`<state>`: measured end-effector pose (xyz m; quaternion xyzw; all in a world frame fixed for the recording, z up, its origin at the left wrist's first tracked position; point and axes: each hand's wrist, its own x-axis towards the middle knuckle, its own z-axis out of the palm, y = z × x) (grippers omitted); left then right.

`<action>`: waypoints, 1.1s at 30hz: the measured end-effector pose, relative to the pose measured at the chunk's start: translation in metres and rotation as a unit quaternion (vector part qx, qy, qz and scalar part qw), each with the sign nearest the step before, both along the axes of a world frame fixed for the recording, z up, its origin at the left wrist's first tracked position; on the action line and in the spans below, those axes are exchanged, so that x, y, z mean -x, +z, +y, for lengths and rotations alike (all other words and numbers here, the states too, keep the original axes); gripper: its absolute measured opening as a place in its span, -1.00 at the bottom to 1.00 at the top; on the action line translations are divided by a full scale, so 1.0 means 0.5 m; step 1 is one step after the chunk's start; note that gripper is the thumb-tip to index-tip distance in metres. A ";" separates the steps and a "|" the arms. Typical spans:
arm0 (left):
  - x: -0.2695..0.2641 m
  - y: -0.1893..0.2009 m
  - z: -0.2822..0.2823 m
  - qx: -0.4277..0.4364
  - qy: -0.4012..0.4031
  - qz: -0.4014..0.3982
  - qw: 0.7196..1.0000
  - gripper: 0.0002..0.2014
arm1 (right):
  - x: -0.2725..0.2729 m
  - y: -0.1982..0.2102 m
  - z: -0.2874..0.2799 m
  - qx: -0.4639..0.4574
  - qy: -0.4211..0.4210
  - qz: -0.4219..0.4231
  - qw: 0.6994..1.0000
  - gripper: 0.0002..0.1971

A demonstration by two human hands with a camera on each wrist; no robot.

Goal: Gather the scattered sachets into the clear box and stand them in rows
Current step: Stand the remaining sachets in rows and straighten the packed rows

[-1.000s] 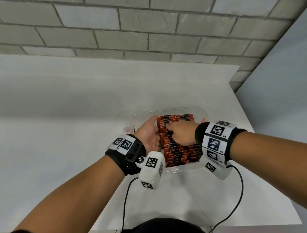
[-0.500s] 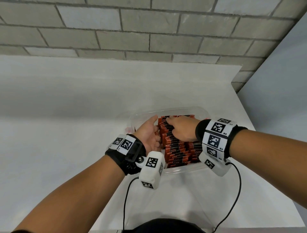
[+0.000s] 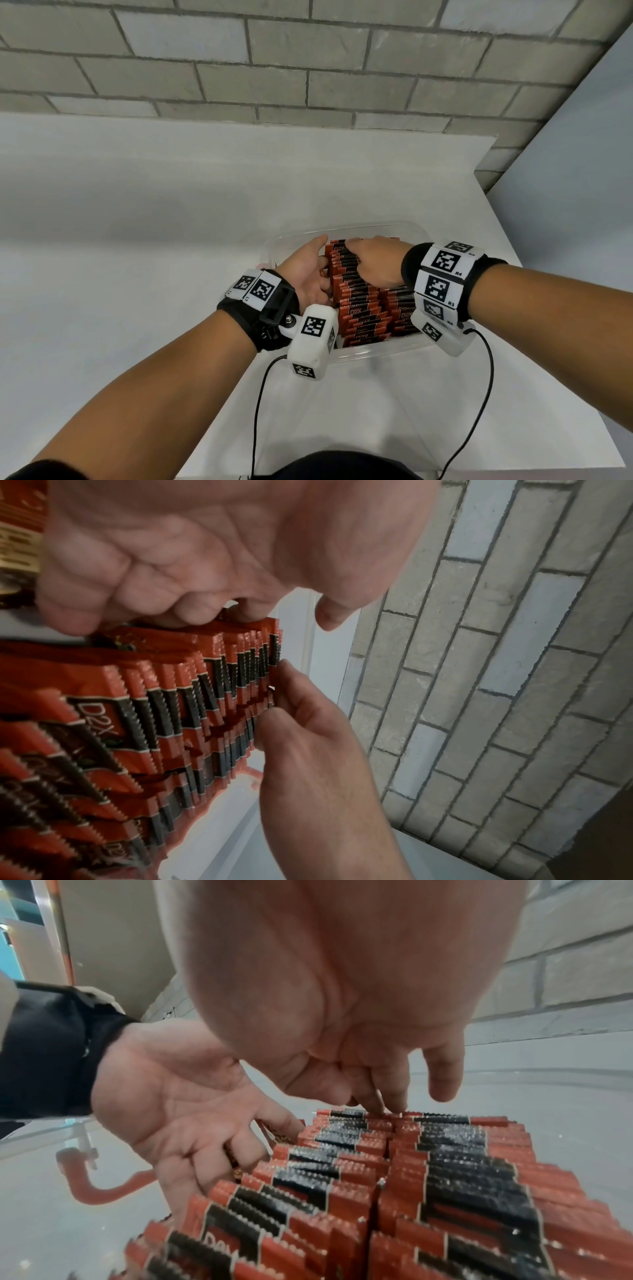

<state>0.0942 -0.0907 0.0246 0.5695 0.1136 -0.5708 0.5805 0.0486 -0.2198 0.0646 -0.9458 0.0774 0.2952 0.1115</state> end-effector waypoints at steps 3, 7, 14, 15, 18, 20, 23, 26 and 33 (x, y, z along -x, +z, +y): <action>0.001 -0.005 0.007 0.011 0.023 0.010 1.000 -0.33 | 0.000 0.011 -0.012 0.002 -0.017 -0.021 1.000 -0.67; 0.015 -0.008 0.012 0.030 0.045 0.022 0.998 -0.31 | 0.011 0.030 -0.056 0.015 -0.049 -0.020 0.998 -0.74; 0.025 -0.015 0.006 0.041 0.046 0.022 0.998 -0.25 | 0.065 0.004 -0.110 -0.014 -0.063 0.015 0.998 -0.51; 0.025 -0.016 0.004 0.045 0.047 0.022 0.998 -0.25 | 0.071 -0.001 -0.107 -0.017 -0.063 0.022 0.998 -0.52; 0.031 -0.017 0.002 0.059 0.049 0.017 0.997 -0.26 | 0.087 -0.018 -0.091 -0.013 -0.052 0.047 0.997 -0.50; 0.033 -0.016 0.002 0.068 0.053 0.015 0.996 -0.28 | 0.092 -0.026 -0.086 -0.001 -0.039 0.049 0.998 -0.48; 0.036 -0.012 -0.001 0.070 0.050 0.009 0.996 -0.30 | 0.090 -0.025 -0.085 -0.004 -0.039 0.045 0.998 -0.47; 0.039 -0.009 -0.001 0.059 0.042 -0.003 0.997 -0.36 | 0.085 -0.025 -0.083 0.002 -0.037 0.031 0.999 -0.51; 0.045 -0.006 -0.005 0.049 0.044 0.004 0.998 -0.29 | 0.088 -0.023 -0.070 0.025 -0.027 0.045 0.998 -0.45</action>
